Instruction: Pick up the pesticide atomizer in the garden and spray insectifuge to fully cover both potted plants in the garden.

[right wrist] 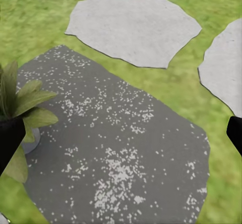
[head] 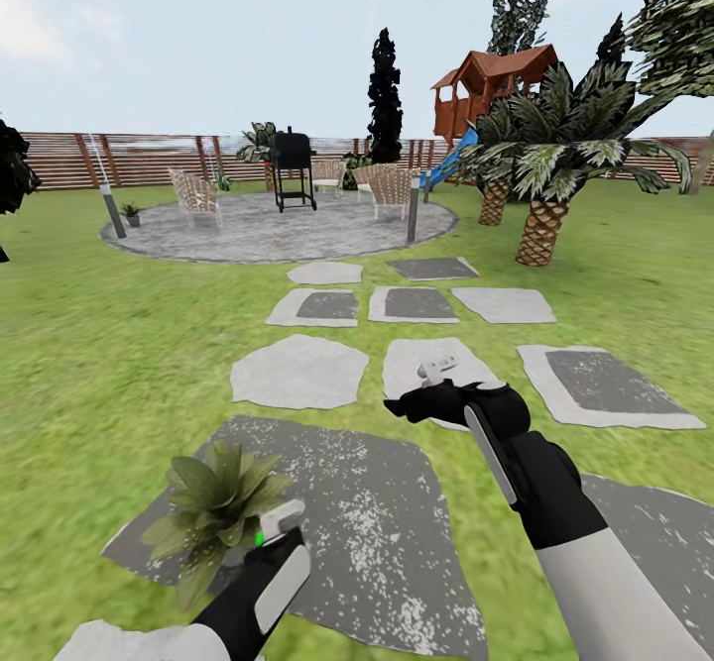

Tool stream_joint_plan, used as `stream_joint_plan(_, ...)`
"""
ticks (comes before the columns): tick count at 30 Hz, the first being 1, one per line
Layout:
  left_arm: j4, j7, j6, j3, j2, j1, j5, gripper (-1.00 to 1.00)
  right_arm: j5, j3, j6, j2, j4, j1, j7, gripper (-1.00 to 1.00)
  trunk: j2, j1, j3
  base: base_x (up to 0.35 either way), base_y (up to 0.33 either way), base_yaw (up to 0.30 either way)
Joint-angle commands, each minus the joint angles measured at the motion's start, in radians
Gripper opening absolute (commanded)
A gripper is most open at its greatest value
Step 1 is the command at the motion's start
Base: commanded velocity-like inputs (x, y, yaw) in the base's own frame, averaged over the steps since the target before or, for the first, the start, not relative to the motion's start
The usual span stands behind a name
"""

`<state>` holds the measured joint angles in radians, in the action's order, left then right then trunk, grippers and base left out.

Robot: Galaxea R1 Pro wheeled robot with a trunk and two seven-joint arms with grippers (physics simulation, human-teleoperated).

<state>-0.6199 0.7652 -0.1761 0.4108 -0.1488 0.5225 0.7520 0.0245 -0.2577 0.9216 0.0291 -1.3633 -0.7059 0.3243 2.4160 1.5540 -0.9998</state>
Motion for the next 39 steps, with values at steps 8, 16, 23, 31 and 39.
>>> stream_joint_plan(8, 0.027, 0.012, 0.065, -0.061, 0.008, 0.004, -0.008, -1.00, 0.000, 0.000, 0.000, 0.001, 0.000, 0.000, 0.001, 1.00, 0.000, 0.000, 0.000, 0.000, 0.000, 0.000)
stream_joint_plan(16, -0.056, 0.091, -0.020, -0.099, 0.011, 0.004, 0.014, -1.00, 0.000, 0.000, 0.000, 0.002, 0.000, 0.000, 0.001, 1.00, 0.000, 0.000, 0.000, 0.000, 0.000, 0.000)
stream_joint_plan(23, -0.044, 0.082, -0.142, -0.137, 0.031, 0.009, 0.060, -1.00, 0.000, 0.000, 0.000, 0.002, -0.002, 0.000, 0.001, 1.00, 0.000, 0.000, 0.000, 0.000, 0.000, 0.000)
stream_joint_plan(31, -0.054, 0.080, -0.181, -0.151, 0.068, 0.017, 0.060, -1.00, 0.000, 0.000, 0.000, 0.002, -0.002, 0.000, 0.001, 1.00, 0.000, 0.000, 0.000, 0.000, 0.000, 0.000)
stream_joint_plan(39, -0.078, 0.054, -0.134, -0.196, 0.057, 0.017, 0.050, -1.00, 0.000, 0.000, 0.000, 0.002, 0.000, 0.000, -0.001, 1.00, 0.000, 0.000, 0.000, 0.000, 0.000, 0.000)
